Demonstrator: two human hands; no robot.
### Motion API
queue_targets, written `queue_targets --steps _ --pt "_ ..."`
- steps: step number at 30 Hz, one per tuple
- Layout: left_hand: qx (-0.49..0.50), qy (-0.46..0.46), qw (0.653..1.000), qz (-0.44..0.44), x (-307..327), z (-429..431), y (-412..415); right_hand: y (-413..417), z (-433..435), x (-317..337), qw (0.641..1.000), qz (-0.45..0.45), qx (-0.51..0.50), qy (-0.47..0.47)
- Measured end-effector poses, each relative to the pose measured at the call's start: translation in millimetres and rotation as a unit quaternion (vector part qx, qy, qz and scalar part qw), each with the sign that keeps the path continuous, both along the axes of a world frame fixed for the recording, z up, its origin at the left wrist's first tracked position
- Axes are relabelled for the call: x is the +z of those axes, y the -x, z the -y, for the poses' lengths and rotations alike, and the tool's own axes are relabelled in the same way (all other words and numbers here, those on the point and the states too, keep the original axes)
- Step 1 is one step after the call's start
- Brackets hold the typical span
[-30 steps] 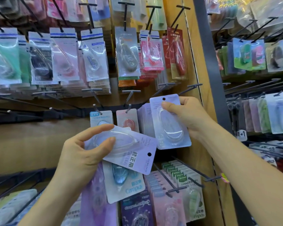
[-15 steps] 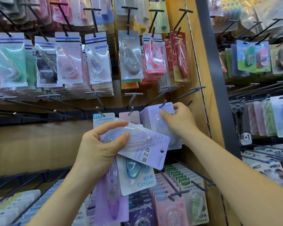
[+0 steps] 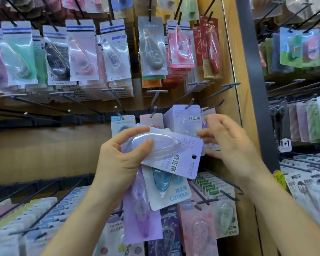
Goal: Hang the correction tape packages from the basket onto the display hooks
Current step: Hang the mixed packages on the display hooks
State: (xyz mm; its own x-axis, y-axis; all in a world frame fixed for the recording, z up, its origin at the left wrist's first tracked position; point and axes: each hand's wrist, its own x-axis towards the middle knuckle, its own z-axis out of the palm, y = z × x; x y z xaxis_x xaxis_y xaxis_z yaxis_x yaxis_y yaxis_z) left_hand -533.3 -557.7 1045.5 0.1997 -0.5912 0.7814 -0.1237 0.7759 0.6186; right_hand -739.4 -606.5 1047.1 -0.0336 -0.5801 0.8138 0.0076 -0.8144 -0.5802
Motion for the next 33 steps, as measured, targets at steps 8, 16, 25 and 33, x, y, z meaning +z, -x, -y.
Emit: queue_targets --steps 8,16,25,33 --pt "-0.021 0.003 0.99 -0.138 -9 8 28 -29 -30 -59 0.956 -0.016 0.277 -0.096" --pt "0.006 0.045 0.975 -0.216 -19 12 37 -35 -34 -65 0.944 0.034 0.308 -0.113" --pt "-0.011 0.026 0.968 -0.249 -9 12 35 -33 -37 -69 0.965 0.105 0.226 -0.081" --pt "-0.028 -0.065 0.997 -0.038 -5 -3 -11 -16 -30 -64 0.966 0.176 0.182 -0.059"
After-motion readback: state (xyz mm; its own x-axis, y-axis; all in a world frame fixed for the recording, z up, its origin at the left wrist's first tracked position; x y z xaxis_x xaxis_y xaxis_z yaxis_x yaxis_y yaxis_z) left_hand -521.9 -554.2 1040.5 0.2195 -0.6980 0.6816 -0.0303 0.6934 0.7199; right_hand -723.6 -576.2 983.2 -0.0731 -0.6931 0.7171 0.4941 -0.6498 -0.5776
